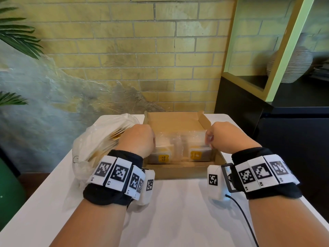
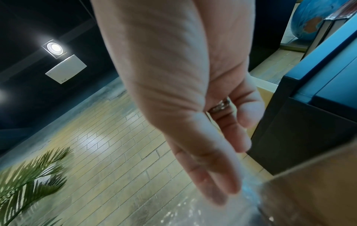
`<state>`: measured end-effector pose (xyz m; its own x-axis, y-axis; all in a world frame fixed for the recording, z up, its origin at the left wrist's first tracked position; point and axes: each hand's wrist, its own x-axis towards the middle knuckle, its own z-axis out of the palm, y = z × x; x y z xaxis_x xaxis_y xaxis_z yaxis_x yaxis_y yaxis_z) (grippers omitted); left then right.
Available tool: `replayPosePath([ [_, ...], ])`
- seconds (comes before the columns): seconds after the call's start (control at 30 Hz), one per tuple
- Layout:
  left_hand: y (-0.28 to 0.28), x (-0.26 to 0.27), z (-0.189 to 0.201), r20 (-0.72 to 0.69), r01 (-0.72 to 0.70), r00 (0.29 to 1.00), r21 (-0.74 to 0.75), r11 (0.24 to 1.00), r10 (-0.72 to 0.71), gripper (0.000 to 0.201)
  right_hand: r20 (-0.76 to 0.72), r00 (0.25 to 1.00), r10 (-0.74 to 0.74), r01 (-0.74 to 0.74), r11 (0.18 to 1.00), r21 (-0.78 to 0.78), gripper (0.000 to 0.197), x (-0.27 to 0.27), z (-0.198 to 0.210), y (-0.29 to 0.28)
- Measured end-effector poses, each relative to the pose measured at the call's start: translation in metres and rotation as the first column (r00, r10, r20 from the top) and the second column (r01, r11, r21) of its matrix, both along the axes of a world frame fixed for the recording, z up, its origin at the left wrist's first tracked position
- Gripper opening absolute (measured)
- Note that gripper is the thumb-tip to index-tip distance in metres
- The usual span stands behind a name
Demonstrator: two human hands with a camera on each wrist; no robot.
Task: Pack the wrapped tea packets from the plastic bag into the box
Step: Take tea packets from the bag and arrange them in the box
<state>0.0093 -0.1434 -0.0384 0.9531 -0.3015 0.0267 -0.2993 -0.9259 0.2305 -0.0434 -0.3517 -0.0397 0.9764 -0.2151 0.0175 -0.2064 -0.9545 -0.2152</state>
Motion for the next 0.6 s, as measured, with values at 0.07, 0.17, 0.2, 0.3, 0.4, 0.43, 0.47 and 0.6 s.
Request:
replayPosePath([
  [0.07,0.001,0.001,0.0,0.006,-0.009,1.0,-0.003,1.0,0.009,0.016,0.023,1.0,-0.013,0.014,1.0,-0.008,0.02,0.001,0.001,-0.001],
  [0.17,0.002,0.003,0.0,0.04,-0.015,0.999,-0.016,1.0,0.015,0.015,0.039,0.999,-0.016,0.016,1.0,-0.007,0.023,0.001,0.003,-0.002],
  [0.2,0.002,0.004,0.0,0.05,-0.013,0.999,-0.016,1.0,0.014,0.015,0.04,0.999,-0.018,0.018,1.0,-0.005,0.023,0.001,0.003,-0.002],
  [0.3,0.002,0.004,0.001,0.073,-0.009,0.997,-0.016,1.0,0.01,0.014,0.038,0.999,-0.019,0.019,1.0,0.002,0.022,0.002,0.004,-0.001],
  [0.4,0.003,0.002,0.001,0.107,0.0,0.994,-0.015,1.0,0.001,0.015,0.034,0.999,-0.027,0.026,1.0,0.015,0.022,0.001,0.004,-0.001],
  [0.43,0.003,0.002,0.002,0.117,0.007,0.993,-0.015,1.0,-0.006,0.016,0.038,0.999,-0.031,0.031,0.999,0.02,0.023,0.001,0.004,-0.002],
  [0.47,0.004,0.0,0.002,0.127,0.009,0.992,-0.017,1.0,-0.007,0.017,0.049,0.998,-0.035,0.034,0.999,0.028,0.023,0.001,0.004,-0.002],
  [0.6,0.002,-0.006,0.008,0.14,0.034,0.99,-0.03,0.999,-0.03,0.01,0.112,0.994,-0.003,-0.004,0.998,0.064,0.015,0.0,0.007,0.001],
])
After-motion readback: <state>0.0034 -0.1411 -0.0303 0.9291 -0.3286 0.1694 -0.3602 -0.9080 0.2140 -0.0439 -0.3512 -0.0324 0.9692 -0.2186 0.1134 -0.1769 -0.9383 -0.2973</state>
